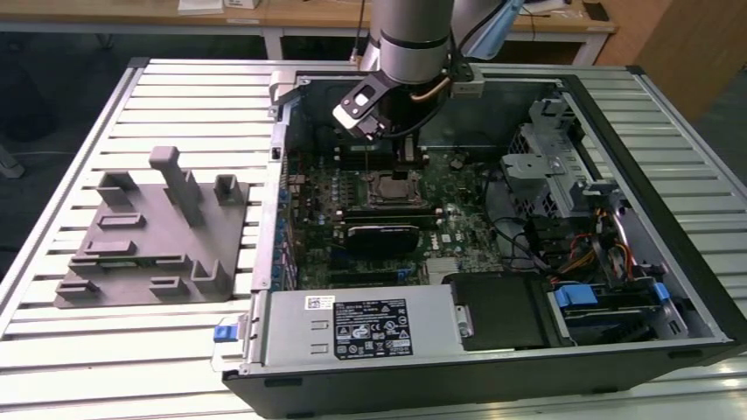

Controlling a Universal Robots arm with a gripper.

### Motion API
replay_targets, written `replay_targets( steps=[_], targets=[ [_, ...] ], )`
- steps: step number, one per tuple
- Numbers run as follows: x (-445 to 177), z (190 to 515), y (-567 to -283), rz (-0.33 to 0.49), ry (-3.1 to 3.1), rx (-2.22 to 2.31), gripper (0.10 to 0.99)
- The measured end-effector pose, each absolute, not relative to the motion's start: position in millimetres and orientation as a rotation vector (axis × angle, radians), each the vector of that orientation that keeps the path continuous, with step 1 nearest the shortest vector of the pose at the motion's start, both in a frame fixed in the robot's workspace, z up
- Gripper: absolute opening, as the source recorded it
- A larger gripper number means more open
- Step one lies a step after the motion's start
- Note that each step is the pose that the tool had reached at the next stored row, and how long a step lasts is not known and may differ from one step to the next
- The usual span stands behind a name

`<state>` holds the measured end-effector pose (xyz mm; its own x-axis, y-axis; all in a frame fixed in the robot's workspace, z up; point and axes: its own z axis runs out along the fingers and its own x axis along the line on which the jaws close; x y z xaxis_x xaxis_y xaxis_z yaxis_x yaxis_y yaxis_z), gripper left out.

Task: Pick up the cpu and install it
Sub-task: 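Close the cpu cover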

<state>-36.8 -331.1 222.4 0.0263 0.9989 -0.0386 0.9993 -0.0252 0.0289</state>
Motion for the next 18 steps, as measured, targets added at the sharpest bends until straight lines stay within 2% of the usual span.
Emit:
replay_targets(
  steps=[18],
  targets=[
    [-36.8, 221.7, -331.1, -0.001, 2.44, 1.901, 0.106]
  ],
)
